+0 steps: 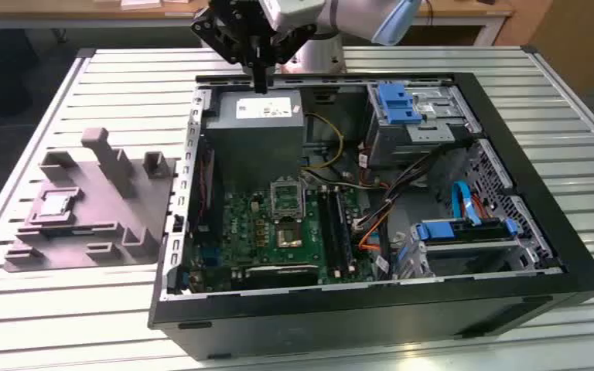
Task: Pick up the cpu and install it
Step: 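Reach for the cpu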
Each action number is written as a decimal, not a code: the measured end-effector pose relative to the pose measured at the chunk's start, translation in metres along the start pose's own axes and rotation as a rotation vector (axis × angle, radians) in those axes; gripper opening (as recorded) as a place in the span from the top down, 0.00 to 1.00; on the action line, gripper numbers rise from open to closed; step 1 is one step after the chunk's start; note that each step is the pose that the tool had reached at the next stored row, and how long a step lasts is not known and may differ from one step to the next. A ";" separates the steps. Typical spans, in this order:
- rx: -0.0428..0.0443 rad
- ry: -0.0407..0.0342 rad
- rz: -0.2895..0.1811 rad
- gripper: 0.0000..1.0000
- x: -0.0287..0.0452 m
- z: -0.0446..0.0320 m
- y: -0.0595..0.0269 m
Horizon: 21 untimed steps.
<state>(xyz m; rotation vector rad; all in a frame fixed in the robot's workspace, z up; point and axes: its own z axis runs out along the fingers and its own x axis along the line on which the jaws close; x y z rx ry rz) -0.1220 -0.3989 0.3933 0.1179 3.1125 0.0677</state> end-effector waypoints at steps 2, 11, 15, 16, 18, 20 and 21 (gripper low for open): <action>0.0000 0.0000 0.000 0.89 0.0000 0.0000 0.0000; 0.0001 0.0000 0.000 0.89 0.0033 0.0000 -0.0002; 0.0000 0.0000 0.000 0.89 0.0042 0.0000 -0.0003; 0.0000 0.0000 0.000 0.89 0.0044 0.0000 -0.0003; 0.0002 0.0001 0.000 0.89 0.0059 0.0002 -0.0005; 0.0001 0.0001 0.000 0.89 0.0071 0.0012 -0.0006; 0.0001 0.0001 0.000 0.89 0.0072 0.0012 -0.0006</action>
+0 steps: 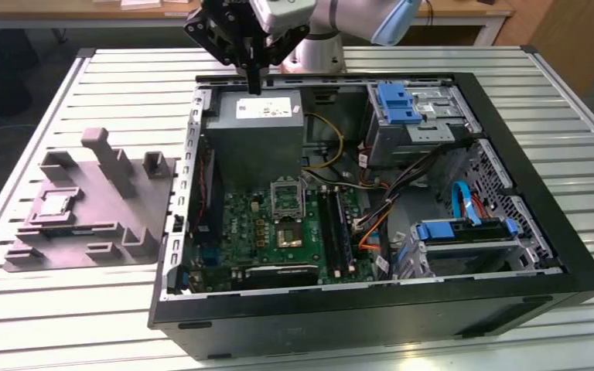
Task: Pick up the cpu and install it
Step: 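Reach for the cpu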
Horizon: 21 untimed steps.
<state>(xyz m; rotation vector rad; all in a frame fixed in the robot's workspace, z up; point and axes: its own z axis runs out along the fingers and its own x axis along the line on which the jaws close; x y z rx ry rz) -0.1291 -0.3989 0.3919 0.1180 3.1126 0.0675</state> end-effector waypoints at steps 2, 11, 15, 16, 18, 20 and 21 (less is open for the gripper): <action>-0.0002 -0.0001 0.000 0.89 0.0004 0.0002 0.0000; -0.0001 0.0000 0.000 0.89 0.0030 0.0006 -0.0003; -0.0001 0.0000 0.000 0.89 0.0055 0.0011 -0.0005; -0.0001 0.0000 0.000 0.89 0.0056 0.0012 -0.0005; -0.0001 -0.0001 0.000 0.89 0.0060 0.0013 -0.0005; -0.0001 0.0000 0.000 0.89 0.0064 0.0013 -0.0005; -0.0001 0.0000 0.000 0.89 0.0067 0.0014 -0.0006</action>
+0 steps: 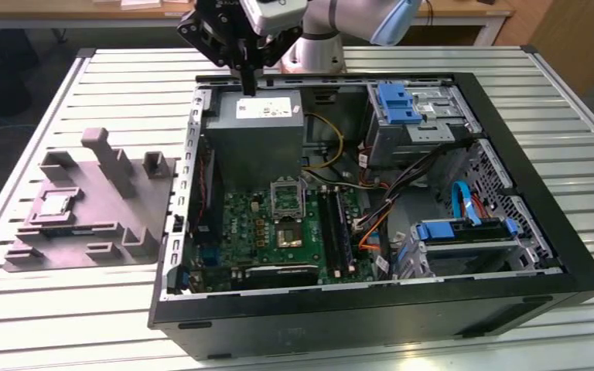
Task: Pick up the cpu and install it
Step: 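Reach for the cpu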
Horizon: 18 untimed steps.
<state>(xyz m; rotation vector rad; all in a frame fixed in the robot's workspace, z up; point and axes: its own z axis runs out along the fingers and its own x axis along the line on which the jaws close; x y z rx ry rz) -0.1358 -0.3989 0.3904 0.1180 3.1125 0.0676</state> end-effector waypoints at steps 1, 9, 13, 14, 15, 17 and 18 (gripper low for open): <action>0.0000 0.0000 0.000 0.89 0.0002 0.0000 0.0000; 0.0000 0.0001 0.000 0.89 0.0032 0.0005 -0.0003; 0.0001 0.0019 0.000 0.89 0.0045 0.0018 -0.0005; 0.0002 0.0020 0.000 0.89 0.0045 0.0018 -0.0005; 0.0001 0.0023 0.000 0.89 0.0090 0.0029 -0.0008; 0.0002 0.0024 0.000 0.89 0.0127 0.0031 -0.0011; 0.0002 0.0024 0.000 0.89 0.0129 0.0031 -0.0011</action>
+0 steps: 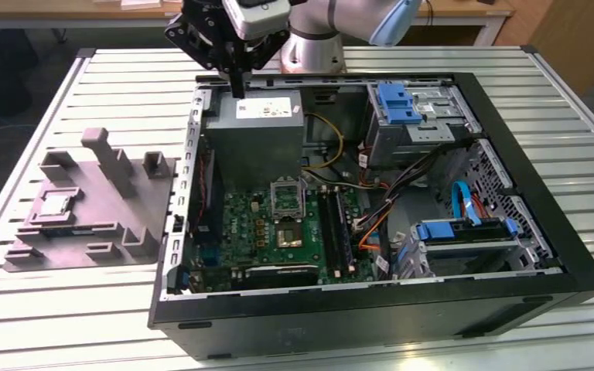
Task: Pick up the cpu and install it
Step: 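Reach for the cpu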
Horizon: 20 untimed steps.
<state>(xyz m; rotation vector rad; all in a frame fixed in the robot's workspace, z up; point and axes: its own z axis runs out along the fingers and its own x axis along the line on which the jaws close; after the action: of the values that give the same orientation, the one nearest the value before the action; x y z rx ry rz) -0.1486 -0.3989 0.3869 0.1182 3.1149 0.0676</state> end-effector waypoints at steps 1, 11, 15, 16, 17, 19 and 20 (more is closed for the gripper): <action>0.0000 0.0000 0.000 0.89 0.0002 0.0000 0.0000; 0.0000 0.0000 0.000 0.89 0.0074 0.0000 -0.0006; 0.0000 0.0000 0.000 0.89 0.0097 0.0000 -0.0007; 0.0001 0.0000 0.000 0.89 0.0099 0.0000 -0.0007; 0.0000 0.0000 0.000 0.89 0.0103 0.0001 -0.0008; 0.0000 0.0002 0.000 0.89 0.0108 0.0001 -0.0009; 0.0001 0.0002 0.000 0.89 0.0111 0.0001 -0.0009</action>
<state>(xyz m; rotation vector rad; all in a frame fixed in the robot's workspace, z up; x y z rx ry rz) -0.1597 -0.3989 0.3865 0.1182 3.1151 0.0675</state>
